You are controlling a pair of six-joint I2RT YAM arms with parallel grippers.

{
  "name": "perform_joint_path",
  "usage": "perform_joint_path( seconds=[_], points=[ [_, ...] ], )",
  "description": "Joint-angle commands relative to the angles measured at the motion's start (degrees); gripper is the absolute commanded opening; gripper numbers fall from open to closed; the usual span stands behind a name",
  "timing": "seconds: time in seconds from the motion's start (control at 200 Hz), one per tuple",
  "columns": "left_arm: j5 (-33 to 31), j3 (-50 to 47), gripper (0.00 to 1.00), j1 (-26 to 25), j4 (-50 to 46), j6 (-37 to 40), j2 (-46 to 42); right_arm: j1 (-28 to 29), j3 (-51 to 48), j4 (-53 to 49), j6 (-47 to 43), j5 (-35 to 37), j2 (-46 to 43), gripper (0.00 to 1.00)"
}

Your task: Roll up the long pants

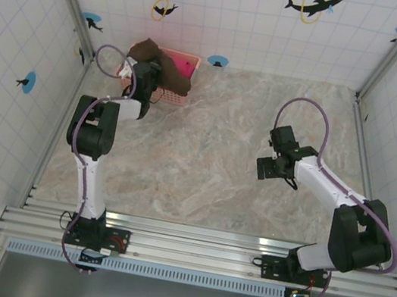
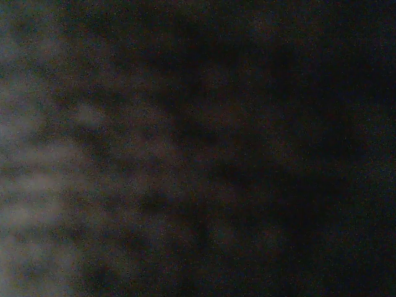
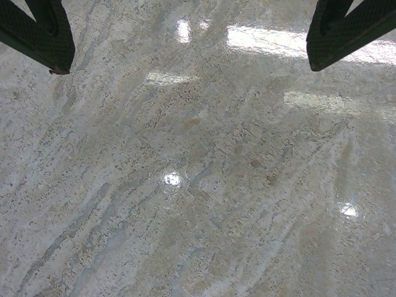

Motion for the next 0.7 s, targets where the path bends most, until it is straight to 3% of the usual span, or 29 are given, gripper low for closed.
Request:
perform_joint_path(
  seconds=[0.0, 0.15, 0.285, 0.53, 0.696],
  points=[
    [-3.66, -1.44, 0.0, 0.23, 7.93, -1.35, 0.81, 0.26, 2.95, -2.39, 0.06, 0.88, 1.06, 0.99],
    [-7.28, -6.28, 0.0, -0.59, 5.15, -3.58, 0.0, 0.3, 5.92, -4.11, -1.12, 0.95, 3.03, 0.99],
    [-9.17, -10.41, 0.0, -0.6, -3.39, -3.88, -3.52, 0.4, 7.77, -4.6, -1.62, 0.53, 4.41, 0.99],
    [-1.63, -13.22, 0.0, -0.13, -20.51, -2.67, -6.23, 0.46, 8.46, -4.68, -2.18, -0.22, 4.92, 0.99],
    [3.22, -16.3, 0.0, -0.07, -26.12, 1.17, -9.05, 0.54, 7.95, -4.99, -2.48, -0.45, 4.23, 0.99]
  ],
)
